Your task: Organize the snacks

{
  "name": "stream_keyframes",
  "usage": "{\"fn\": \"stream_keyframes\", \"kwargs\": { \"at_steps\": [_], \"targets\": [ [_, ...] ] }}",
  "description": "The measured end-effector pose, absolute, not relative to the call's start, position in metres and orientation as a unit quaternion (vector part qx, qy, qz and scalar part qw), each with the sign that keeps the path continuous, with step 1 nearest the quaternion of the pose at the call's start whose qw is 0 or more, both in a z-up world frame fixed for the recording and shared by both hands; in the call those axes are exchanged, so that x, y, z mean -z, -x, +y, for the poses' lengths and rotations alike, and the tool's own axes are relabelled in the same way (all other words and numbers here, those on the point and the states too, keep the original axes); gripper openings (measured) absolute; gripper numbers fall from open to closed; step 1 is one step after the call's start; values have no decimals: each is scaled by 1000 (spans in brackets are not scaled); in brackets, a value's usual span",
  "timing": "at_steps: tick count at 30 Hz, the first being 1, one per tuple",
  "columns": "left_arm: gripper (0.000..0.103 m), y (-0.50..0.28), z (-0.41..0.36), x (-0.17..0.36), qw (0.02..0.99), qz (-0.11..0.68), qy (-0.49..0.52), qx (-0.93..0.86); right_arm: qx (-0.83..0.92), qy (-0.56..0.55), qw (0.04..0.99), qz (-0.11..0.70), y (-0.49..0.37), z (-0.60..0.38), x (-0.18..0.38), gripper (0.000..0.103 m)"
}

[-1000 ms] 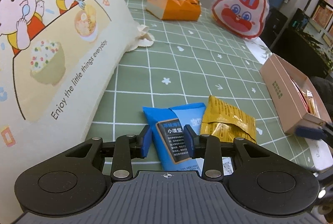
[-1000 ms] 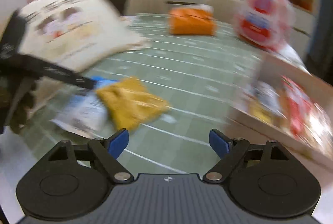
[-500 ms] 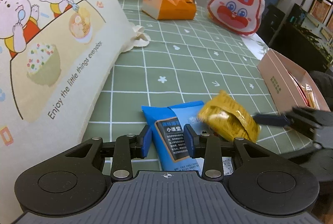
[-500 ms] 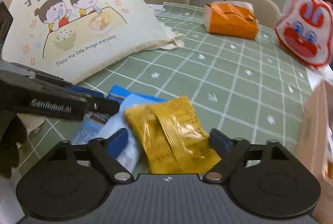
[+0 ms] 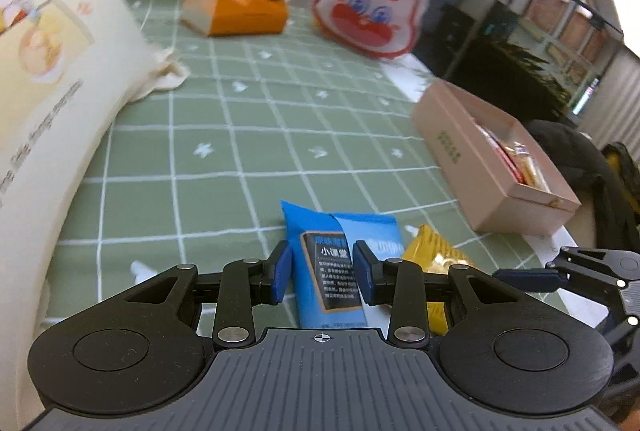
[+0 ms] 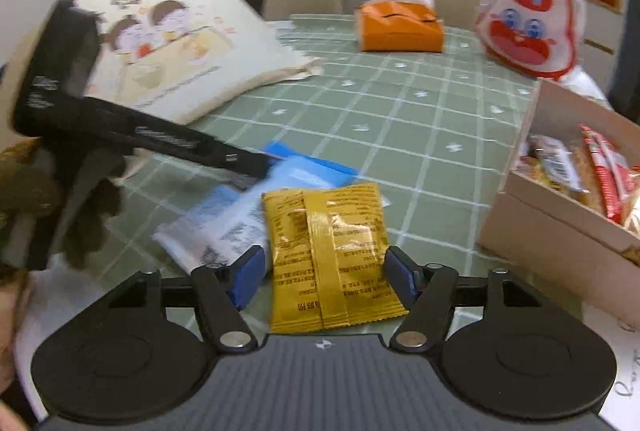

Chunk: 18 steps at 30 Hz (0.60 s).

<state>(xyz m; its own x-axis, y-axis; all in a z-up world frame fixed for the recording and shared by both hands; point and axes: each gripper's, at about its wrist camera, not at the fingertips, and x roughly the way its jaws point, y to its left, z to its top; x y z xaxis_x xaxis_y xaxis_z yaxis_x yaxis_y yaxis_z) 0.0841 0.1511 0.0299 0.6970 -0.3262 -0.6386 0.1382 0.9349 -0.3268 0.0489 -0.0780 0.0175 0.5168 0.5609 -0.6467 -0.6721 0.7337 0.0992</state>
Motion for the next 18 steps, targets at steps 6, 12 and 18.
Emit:
{"fn": "stream_keyframes", "kwargs": {
  "at_steps": [6, 12, 18],
  "targets": [
    [38, -84, 148, -31, 914, 368, 118, 126, -327, 65, 882, 332, -54, -74, -13, 77],
    [39, -89, 173, -25, 894, 398, 175, 110, -276, 51, 900, 334, -61, -83, -7, 67],
    [39, -88, 167, -25, 894, 401, 162, 119, -191, 57, 926, 321, -51, -118, -3, 71]
  ]
}}
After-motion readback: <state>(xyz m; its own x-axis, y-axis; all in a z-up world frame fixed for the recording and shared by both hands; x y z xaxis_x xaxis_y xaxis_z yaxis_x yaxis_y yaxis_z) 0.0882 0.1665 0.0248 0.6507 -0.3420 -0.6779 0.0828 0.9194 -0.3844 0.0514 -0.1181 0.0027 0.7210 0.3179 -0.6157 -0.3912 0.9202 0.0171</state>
